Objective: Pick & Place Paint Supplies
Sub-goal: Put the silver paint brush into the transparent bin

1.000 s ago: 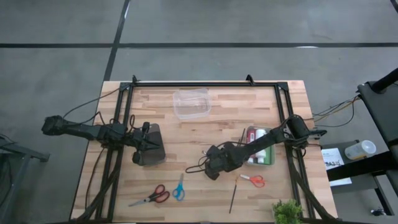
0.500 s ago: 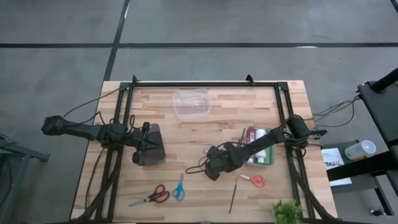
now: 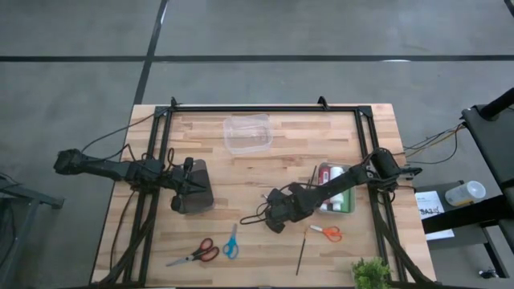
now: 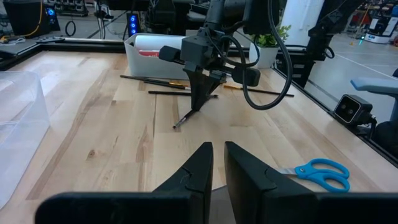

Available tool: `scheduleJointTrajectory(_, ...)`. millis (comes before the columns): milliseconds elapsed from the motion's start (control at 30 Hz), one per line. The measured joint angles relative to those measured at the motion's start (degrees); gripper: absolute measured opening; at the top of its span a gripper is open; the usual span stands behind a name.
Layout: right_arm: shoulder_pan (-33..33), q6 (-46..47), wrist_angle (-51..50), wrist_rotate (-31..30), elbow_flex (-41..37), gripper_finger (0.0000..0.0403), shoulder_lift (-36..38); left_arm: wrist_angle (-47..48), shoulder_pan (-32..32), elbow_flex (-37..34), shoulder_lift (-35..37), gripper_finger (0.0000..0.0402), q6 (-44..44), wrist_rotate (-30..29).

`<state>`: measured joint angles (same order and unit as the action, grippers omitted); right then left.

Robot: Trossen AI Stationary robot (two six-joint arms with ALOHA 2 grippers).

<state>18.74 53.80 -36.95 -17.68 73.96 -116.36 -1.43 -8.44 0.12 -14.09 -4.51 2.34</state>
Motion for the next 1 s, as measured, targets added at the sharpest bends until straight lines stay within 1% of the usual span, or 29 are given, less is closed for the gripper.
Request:
scheduleJointTrajectory(400, 0.02, -0.21, -0.94, 0.37, 0.91, 0.0016, 1.13, 0.0, 0.0, -0.01, 0.0, 0.0051, 0.0, 0.0)
scheduleJointTrajectory(700, -0.38, -5.19, -0.58, -0.09, 1.22, 0.0015, 3.76, 0.02, 0.01, -0.02, -0.01, 0.0051, 0.0, 0.0)
scheduleJointTrajectory(833, -1.26, -12.1, -0.24, -0.25, 1.33, 0.0015, 4.9, 0.02, 0.01, -0.01, 0.0, 0.0051, 0.0, 0.0)
scheduleJointTrajectory(1000, -3.73, -26.76, 0.49, -0.3, 1.41, 0.0015, 6.73, 0.02, -0.01, -0.02, -0.01, 0.0051, 0.0, 0.01)
